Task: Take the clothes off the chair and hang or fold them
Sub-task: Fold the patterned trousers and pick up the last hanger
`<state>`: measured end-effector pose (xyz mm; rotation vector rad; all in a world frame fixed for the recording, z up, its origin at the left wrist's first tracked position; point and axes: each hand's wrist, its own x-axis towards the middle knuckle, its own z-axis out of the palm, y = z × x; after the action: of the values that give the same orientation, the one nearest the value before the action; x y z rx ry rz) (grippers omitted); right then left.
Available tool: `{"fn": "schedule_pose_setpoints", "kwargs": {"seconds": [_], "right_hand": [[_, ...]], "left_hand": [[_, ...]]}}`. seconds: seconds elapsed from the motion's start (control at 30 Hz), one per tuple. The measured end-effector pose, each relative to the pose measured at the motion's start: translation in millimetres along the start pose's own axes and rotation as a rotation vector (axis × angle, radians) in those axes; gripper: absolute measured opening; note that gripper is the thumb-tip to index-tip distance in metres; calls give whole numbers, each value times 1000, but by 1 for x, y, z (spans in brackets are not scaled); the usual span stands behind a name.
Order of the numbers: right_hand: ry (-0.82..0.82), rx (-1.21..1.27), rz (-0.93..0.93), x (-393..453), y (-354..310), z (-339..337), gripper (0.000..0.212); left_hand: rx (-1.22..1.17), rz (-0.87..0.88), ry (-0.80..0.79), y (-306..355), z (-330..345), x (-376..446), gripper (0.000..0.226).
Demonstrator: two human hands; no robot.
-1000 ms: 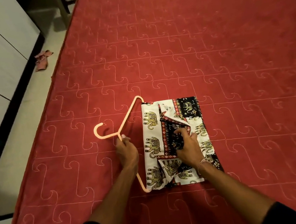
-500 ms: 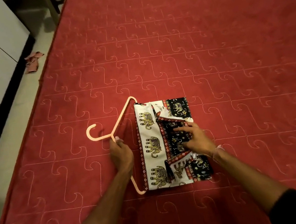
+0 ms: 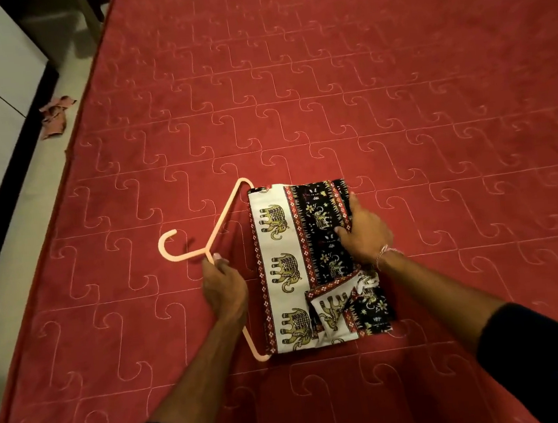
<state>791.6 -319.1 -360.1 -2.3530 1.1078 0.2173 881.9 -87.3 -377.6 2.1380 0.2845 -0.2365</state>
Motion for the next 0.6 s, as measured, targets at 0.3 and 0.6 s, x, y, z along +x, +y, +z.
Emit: {"fn": "schedule_pose_setpoints", "kwargs": {"seconds": [0.3, 0.6], "right_hand": [[-232, -20, -1, -65, 21, 13, 51], [-327, 254, 20, -79, 69, -16, 36]], "left_hand": [[10, 29, 16, 5, -1, -6, 26], [7, 64, 5, 12, 1, -14, 15]]}}
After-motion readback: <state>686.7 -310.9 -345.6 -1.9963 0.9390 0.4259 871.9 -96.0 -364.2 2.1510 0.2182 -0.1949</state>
